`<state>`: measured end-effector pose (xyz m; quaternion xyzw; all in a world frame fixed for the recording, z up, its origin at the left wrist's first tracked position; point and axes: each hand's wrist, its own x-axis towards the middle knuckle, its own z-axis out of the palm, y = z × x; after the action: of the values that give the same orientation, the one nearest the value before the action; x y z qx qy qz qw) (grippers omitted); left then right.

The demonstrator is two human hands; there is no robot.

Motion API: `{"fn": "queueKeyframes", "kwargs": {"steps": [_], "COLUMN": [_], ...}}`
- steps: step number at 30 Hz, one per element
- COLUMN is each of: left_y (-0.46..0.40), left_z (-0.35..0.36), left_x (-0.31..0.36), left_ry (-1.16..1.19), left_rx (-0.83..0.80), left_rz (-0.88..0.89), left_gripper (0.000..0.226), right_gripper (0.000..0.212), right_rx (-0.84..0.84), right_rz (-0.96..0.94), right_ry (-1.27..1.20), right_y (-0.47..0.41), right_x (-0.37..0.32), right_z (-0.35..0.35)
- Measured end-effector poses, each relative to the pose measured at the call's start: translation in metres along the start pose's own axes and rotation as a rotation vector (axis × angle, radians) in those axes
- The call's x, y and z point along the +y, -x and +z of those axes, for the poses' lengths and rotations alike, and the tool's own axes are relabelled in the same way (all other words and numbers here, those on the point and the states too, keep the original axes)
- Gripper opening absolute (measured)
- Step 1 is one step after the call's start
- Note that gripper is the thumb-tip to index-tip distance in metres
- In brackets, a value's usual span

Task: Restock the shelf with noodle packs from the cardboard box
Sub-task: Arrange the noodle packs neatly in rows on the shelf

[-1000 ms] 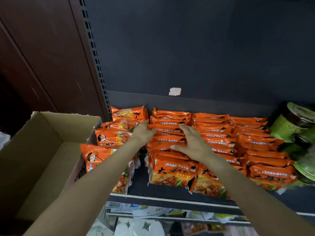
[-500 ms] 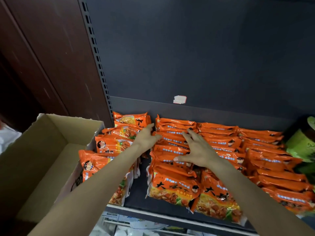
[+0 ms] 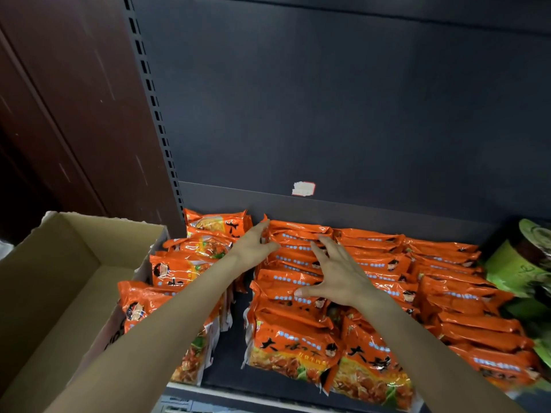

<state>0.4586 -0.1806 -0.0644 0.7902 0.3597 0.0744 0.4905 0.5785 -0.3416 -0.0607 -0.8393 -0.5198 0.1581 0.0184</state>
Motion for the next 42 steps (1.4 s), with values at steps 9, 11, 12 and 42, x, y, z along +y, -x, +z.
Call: {"fn": "queueKeyframes", "kwargs": {"steps": [9, 11, 12, 42], "left_y": [0.044, 0.062, 0.07, 0.112], "left_z": [-0.001, -0.004, -0.006, 0.014], "left_x": [0.002, -0.004, -0.009, -0.035], "left_ry": [-0.361, -0.417, -0.459, 0.011], "left_rx": [0.044, -0.06, -0.133, -0.128], "left_rz": [0.372, 0.432, 0.439, 0.095], "left_gripper": [0.045, 0.047, 0.053, 0.089], "right_gripper": [0.091, 0.083, 0.082, 0.111], "right_rx": [0.17, 0.201, 0.192, 0.225], "right_rz": [-0.058, -0.072, -0.08, 0.075], "right_ry": [-0.078, -0.143, -0.15, 0.16], "right_y": [0.018, 0.033, 0.042, 0.08], "right_x": [-0.009, -0.014, -0.018, -0.043], "right_z": [-0.001, -0.001, 0.001, 0.058]}}
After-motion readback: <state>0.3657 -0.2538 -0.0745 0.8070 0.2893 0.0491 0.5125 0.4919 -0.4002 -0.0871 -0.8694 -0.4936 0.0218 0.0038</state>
